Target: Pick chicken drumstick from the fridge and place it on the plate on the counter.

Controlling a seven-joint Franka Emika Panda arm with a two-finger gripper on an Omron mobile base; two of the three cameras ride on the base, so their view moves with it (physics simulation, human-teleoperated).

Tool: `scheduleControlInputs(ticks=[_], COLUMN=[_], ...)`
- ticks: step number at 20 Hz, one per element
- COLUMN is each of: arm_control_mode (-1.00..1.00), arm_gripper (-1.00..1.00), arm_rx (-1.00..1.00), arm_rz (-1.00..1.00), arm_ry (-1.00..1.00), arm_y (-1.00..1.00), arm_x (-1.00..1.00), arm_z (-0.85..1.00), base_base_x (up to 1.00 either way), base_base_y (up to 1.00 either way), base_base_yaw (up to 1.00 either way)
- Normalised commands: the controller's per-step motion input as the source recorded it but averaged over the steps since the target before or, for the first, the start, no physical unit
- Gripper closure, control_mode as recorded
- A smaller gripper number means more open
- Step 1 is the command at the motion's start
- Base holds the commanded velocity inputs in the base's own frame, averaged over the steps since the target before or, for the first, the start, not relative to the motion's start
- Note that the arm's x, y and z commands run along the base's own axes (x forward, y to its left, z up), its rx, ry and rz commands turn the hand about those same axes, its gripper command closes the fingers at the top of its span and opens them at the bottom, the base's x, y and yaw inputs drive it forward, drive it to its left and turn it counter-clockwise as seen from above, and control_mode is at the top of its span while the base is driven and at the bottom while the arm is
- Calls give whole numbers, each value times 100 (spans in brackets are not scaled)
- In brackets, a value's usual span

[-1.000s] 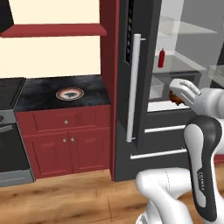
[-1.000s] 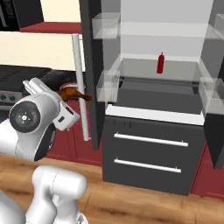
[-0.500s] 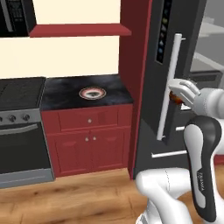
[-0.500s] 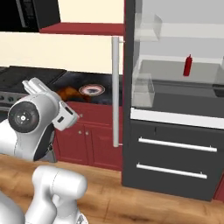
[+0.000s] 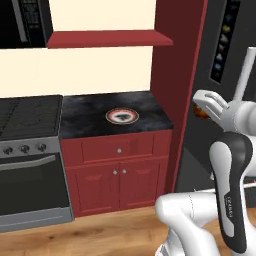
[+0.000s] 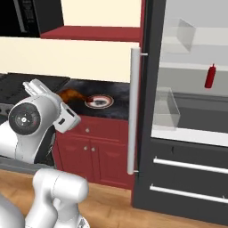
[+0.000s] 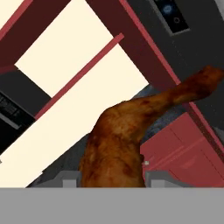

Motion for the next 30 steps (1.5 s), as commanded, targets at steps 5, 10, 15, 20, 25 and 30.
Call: scheduleControlInputs(ticks=[5, 10, 15, 20, 25, 30], arm_control_mode=[100, 100, 100, 100, 100, 100], arm_gripper=[100, 100, 100, 100, 100, 100], arm_rx=[0, 0, 0, 0, 0, 0], arm_rz=[0, 0, 0, 0, 0, 0], arm_ry=[0, 0, 0, 0, 0, 0], arm_y=[0, 0, 0, 0, 0, 0], arm_x=[0, 0, 0, 0, 0, 0], arm_z=[0, 0, 0, 0, 0, 0], base_base_x=[49, 55, 55, 53, 45, 47], base_base_y=[35, 37, 34, 32, 23, 23], base_base_yaw=[0, 0, 0, 0, 0, 0])
